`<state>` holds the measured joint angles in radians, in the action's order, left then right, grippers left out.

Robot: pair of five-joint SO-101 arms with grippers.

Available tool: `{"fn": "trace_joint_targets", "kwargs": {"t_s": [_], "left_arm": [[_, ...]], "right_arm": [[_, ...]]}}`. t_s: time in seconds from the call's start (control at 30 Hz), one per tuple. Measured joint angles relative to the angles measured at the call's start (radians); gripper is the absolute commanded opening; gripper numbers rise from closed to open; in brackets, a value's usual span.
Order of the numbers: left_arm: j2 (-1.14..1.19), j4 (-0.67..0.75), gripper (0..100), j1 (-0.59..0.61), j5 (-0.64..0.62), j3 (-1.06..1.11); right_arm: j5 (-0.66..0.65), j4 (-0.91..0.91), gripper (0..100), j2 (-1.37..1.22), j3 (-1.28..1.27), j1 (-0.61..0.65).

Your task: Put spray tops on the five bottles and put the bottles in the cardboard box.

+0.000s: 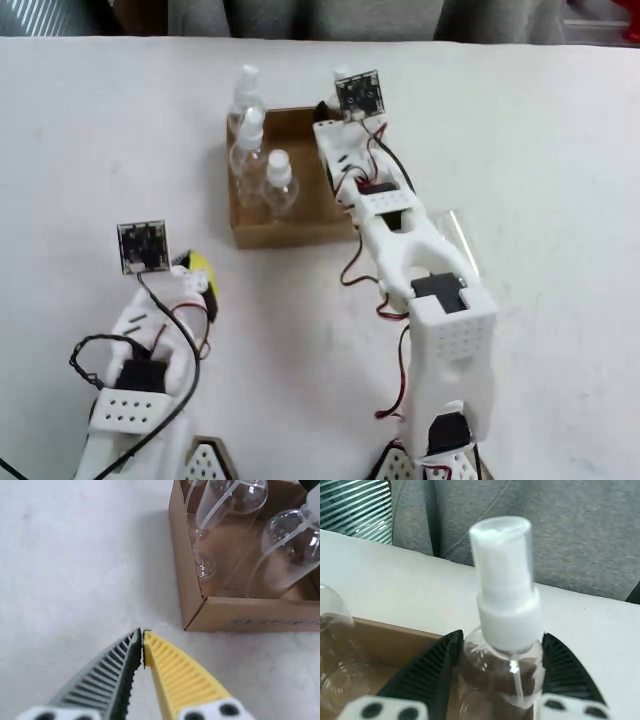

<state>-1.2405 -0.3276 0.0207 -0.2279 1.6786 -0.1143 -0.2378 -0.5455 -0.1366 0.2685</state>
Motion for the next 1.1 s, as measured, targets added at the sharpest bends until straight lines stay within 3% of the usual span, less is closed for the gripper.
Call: {"fn": "trace_joint_targets", "kwargs": {"t_s": [0.3, 0.4, 0.6, 0.77, 1.1], "left_arm": [[0.000, 0.000, 2, 0.000, 0.000, 0.000], [0.000, 0.000, 2, 0.000, 0.000, 0.000], [0.000, 0.000, 2, 0.000, 0.000, 0.000], [0.000, 0.000, 2, 0.000, 0.000, 0.000], [0.000, 0.000, 2, 0.000, 0.000, 0.000]], "right_arm": [[0.008, 0.044, 28.3, 0.000, 0.005, 0.002], [0.075, 0.052, 28.6, 0.009, 0.005, 0.002], [0.155, 0.137, 38.5, 0.048, 0.005, 0.002], [0.252, 0.138, 38.8, 0.048, 0.005, 0.002], [0.265, 0.138, 38.9, 0.048, 0.005, 0.002]]}}
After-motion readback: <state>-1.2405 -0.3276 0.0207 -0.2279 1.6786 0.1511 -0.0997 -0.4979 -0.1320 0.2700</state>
